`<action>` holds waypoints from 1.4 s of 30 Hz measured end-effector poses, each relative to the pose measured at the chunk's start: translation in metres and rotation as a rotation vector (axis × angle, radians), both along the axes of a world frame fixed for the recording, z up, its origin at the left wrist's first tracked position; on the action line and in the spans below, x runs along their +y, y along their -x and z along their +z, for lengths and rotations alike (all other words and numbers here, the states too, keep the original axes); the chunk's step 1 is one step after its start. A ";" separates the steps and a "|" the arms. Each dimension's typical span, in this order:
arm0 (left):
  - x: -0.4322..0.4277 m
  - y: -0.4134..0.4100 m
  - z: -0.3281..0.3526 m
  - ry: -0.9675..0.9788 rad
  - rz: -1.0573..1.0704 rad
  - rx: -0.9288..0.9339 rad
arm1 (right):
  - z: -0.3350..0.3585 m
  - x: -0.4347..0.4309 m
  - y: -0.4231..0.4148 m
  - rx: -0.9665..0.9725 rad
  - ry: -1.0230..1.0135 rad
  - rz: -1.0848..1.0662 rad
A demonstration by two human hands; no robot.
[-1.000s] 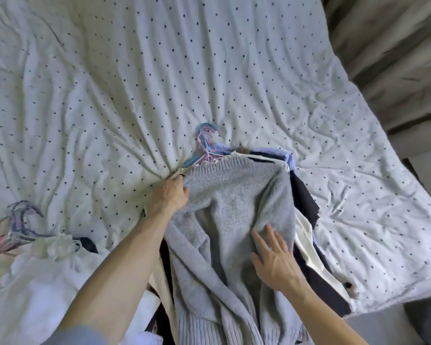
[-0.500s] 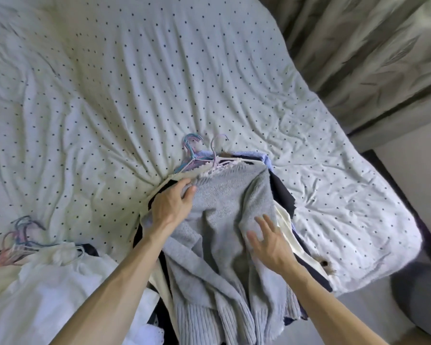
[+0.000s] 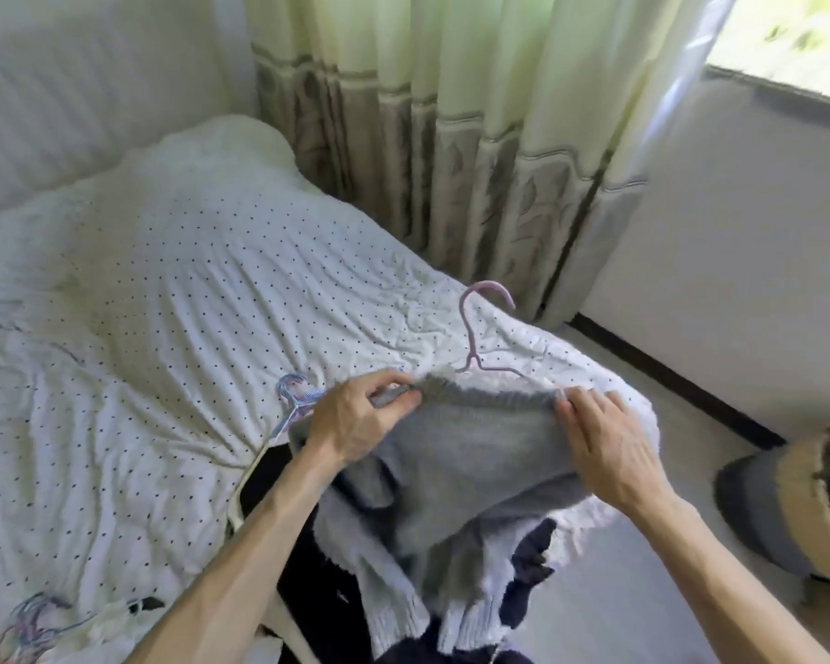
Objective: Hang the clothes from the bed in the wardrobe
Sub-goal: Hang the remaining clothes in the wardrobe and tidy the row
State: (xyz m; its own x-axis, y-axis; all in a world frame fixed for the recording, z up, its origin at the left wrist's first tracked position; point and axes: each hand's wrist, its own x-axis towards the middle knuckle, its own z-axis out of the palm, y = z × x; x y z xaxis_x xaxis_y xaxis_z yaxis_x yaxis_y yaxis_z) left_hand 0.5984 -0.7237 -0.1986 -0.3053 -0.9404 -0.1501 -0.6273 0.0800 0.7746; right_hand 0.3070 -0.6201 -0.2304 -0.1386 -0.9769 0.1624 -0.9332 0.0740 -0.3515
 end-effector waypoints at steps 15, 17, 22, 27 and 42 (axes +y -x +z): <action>0.178 0.320 0.094 0.074 -1.108 -0.201 | 0.037 0.367 0.183 0.160 0.481 -0.838; 0.207 0.353 0.093 0.034 -1.187 -0.186 | 0.039 0.410 0.195 0.205 0.488 -0.925; 0.281 0.421 0.097 -0.107 -1.415 -0.119 | 0.048 0.500 0.216 0.331 0.477 -1.152; 0.363 0.486 0.101 -0.316 -1.622 -0.028 | 0.048 0.590 0.218 0.348 0.422 -1.455; 0.535 0.609 0.105 -0.626 -2.044 -0.097 | 0.061 0.705 0.215 0.334 0.132 -2.048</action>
State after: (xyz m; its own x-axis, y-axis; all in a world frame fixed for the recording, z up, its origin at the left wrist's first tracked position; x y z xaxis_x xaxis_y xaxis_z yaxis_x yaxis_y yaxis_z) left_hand -0.0106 -0.1890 -0.0941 -0.5432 0.7823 -0.3048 -0.0446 0.3356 0.9409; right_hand 0.0920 0.0850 -0.1695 -0.7212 0.5305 0.4454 0.4295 0.8469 -0.3133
